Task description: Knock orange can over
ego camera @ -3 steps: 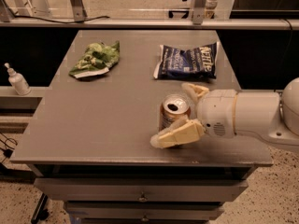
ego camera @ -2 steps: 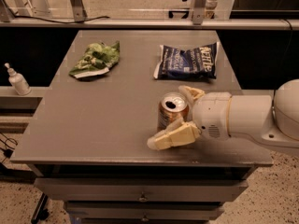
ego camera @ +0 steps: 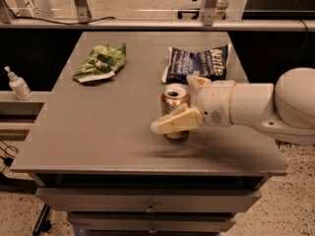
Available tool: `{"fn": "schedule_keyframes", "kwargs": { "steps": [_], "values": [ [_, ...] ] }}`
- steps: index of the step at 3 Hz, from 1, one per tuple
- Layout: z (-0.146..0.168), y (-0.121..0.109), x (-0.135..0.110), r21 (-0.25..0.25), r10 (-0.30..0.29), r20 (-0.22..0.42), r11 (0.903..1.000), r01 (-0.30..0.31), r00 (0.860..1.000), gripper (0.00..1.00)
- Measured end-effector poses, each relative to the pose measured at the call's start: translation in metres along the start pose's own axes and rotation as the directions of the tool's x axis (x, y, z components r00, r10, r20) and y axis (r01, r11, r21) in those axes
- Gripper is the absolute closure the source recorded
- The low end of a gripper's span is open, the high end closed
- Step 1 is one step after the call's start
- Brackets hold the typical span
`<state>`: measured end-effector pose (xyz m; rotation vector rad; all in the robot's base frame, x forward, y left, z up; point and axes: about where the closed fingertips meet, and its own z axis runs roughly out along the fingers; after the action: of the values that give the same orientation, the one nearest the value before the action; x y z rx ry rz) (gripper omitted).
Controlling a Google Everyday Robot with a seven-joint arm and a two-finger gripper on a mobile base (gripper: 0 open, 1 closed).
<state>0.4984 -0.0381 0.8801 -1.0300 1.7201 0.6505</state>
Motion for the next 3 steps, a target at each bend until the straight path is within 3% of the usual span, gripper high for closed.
{"fn": "schedule_keyframes", "kwargs": {
  "steps": [1,3],
  "values": [
    [0.018,-0.036,-0.027,0.046,0.021,0.053,0.9987,-0.023,0.998,0.0],
    [0.042,-0.072,-0.065,0.089,0.034,0.12,0.995,-0.045,0.992,0.0]
  ]
}}
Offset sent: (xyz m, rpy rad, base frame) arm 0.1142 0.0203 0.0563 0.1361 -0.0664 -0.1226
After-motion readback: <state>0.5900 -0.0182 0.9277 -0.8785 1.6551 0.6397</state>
